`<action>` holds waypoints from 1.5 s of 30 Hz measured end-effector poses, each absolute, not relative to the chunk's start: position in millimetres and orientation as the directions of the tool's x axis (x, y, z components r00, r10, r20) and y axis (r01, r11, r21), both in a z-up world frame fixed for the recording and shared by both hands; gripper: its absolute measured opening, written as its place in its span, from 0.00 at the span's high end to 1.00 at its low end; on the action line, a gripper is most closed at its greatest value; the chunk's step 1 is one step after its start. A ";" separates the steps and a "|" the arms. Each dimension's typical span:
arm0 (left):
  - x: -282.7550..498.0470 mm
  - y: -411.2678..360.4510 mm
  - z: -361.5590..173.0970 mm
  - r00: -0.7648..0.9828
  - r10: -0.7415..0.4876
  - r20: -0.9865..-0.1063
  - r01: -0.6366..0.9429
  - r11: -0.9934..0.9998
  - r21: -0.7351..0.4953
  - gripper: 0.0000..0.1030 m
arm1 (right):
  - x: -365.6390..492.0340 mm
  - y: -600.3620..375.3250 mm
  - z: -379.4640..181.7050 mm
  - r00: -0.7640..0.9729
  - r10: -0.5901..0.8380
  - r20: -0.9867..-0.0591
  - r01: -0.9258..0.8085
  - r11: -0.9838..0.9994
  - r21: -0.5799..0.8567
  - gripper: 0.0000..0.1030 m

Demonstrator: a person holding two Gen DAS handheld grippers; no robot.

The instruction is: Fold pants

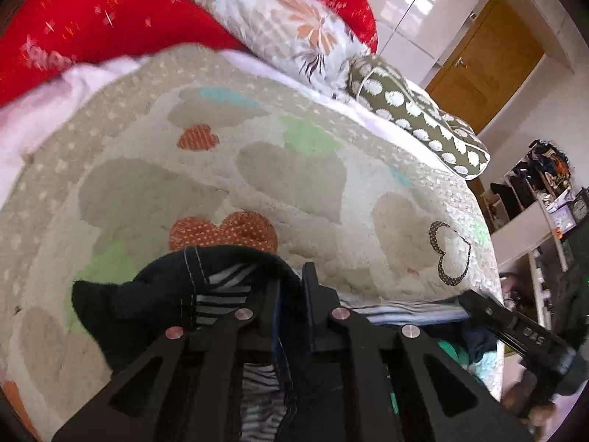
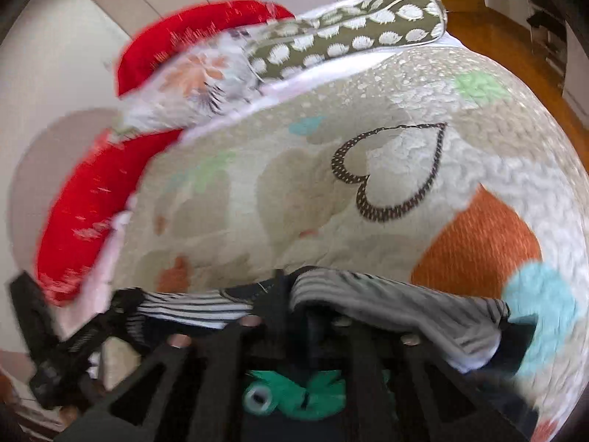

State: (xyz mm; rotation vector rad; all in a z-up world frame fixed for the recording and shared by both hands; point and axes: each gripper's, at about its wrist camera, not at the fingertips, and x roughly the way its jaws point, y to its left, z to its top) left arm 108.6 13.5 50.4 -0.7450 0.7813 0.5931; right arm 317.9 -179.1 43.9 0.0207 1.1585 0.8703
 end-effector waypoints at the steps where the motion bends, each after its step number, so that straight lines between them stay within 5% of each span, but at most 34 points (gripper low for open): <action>1: 107.8 19.0 49.5 0.587 0.172 -0.791 -0.703 0.592 -0.393 0.89 | 322.1 -171.8 41.1 0.137 0.588 -0.797 -0.590 0.695 0.411 0.60; 2: 105.0 21.2 51.4 0.602 0.155 -0.783 -0.692 0.591 -0.415 0.87 | 325.7 -169.1 39.0 0.160 0.574 -0.803 -0.593 0.706 0.387 0.46; 4: 97.5 18.9 60.0 0.624 0.158 -0.765 -0.672 0.608 -0.422 0.79 | 332.5 -169.7 41.9 0.208 0.567 -0.797 -0.586 0.725 0.363 0.45; 8: 72.1 10.2 82.2 0.636 0.227 -0.737 -0.675 0.628 -0.388 0.45 | 339.6 -192.9 57.0 0.251 0.592 -0.766 -0.561 0.734 0.384 0.43; 11: 37.0 -1.2 89.4 0.625 0.242 -0.742 -0.677 0.642 -0.360 0.33 | 332.9 -229.8 65.5 0.269 0.593 -0.759 -0.560 0.737 0.377 0.41; 20: -50.7 -23.7 28.7 0.518 0.193 -0.833 -0.745 0.581 -0.328 0.33 | 266.1 -363.9 45.8 0.304 0.553 -0.775 -0.572 0.757 0.316 0.40; 28: -27.6 -38.4 4.9 0.529 0.203 -0.824 -0.723 0.616 -0.313 0.33 | 240.8 -396.7 20.9 0.358 0.533 -0.767 -0.504 0.801 0.322 0.37; 30: -16.2 -42.2 2.2 0.504 0.205 -0.839 -0.725 0.629 -0.282 0.48 | 241.2 -390.3 14.6 0.351 0.530 -0.772 -0.498 0.804 0.325 0.37; 31: -12.0 -44.5 1.6 0.485 0.198 -0.852 -0.722 0.641 -0.262 0.67 | 243.1 -384.0 11.4 0.349 0.521 -0.779 -0.495 0.808 0.319 0.37; 32: -11.4 -45.4 2.2 0.487 0.180 -0.854 -0.712 0.649 -0.269 0.69 | 245.8 -380.5 7.8 0.341 0.521 -0.782 -0.491 0.808 0.325 0.37; 35: -16.9 -50.3 12.6 0.499 0.184 -0.847 -0.699 0.663 -0.268 0.71 | 253.4 -374.8 -0.4 0.323 0.512 -0.796 -0.449 0.823 0.347 0.74; 45: -66.9 -53.8 35.8 0.525 0.158 -0.837 -0.720 0.607 -0.337 0.72 | 234.0 -384.6 7.4 0.206 0.608 -0.767 -0.426 0.761 0.489 0.83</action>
